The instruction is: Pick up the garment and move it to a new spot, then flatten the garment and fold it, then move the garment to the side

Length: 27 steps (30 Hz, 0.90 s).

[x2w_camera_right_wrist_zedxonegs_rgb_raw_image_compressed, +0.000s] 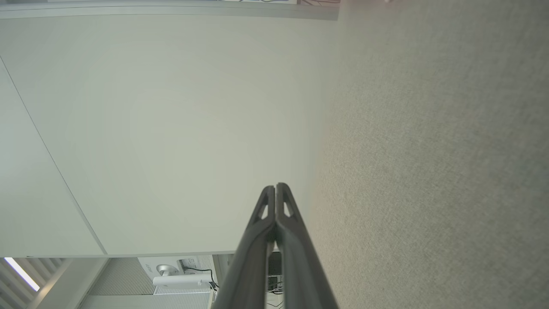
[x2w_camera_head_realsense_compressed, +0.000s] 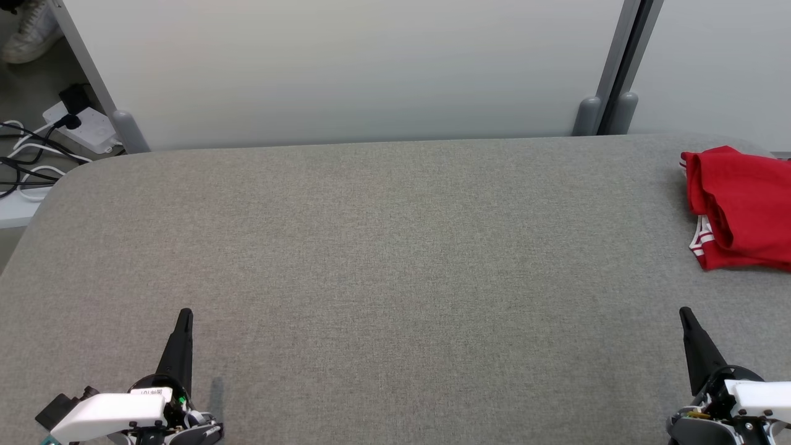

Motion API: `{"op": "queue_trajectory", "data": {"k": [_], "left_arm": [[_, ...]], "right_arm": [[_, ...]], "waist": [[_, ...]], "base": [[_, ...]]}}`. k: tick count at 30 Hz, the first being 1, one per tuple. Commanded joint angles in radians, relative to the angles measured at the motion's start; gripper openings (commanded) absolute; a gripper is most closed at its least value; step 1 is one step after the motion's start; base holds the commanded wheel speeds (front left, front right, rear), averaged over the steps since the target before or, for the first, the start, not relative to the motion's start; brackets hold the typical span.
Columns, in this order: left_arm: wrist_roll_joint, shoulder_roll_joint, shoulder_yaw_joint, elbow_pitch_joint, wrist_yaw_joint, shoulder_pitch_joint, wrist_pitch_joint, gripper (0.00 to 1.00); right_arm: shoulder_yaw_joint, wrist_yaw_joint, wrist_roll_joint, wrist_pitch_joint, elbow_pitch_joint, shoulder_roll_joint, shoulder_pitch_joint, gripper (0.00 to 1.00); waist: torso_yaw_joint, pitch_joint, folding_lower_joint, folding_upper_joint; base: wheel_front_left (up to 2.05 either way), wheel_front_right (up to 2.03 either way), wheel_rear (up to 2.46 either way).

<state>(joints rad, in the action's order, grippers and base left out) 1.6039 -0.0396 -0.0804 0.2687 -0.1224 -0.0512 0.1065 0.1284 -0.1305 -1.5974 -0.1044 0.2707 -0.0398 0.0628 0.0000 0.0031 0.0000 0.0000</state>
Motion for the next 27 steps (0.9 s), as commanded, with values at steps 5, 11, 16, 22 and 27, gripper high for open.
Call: {"op": "queue_trajectory", "data": {"k": [5,11,16,22,27], "left_arm": [[0.005,-0.011,-0.033,-0.023,-0.008,-0.057,0.007,0.00],[0.005,-0.011,-0.033,-0.023,-0.008,-0.057,0.007,0.00],[0.005,-0.011,-0.033,-0.023,-0.008,-0.057,0.007,0.00],[0.005,-0.011,-0.033,-0.023,-0.008,-0.057,0.007,0.00],[0.005,-0.011,-0.033,-0.023,-0.008,-0.057,0.007,0.00]], "right_arm": [[-0.015,0.000,-0.012,-0.008,-0.026,-0.012,0.045,0.00],[-0.015,0.000,-0.012,-0.008,-0.026,-0.012,0.045,0.00],[-0.015,0.000,-0.012,-0.008,-0.026,-0.012,0.045,0.00],[-0.015,0.000,-0.012,-0.008,-0.026,-0.011,0.045,0.00],[-0.015,0.000,-0.011,-0.009,-0.026,-0.011,0.045,0.00]], "waist": [[0.000,0.000,0.0000,0.0000],[0.000,0.000,0.0000,0.0000],[0.000,0.000,0.0000,0.0000],[0.000,0.000,0.0000,0.0000],[0.000,0.000,0.0000,0.0000]], "base": [[0.00,0.00,0.00],[0.00,0.00,0.00],[0.00,0.00,0.00],[0.00,0.00,0.00],[0.00,0.00,0.00]]}}
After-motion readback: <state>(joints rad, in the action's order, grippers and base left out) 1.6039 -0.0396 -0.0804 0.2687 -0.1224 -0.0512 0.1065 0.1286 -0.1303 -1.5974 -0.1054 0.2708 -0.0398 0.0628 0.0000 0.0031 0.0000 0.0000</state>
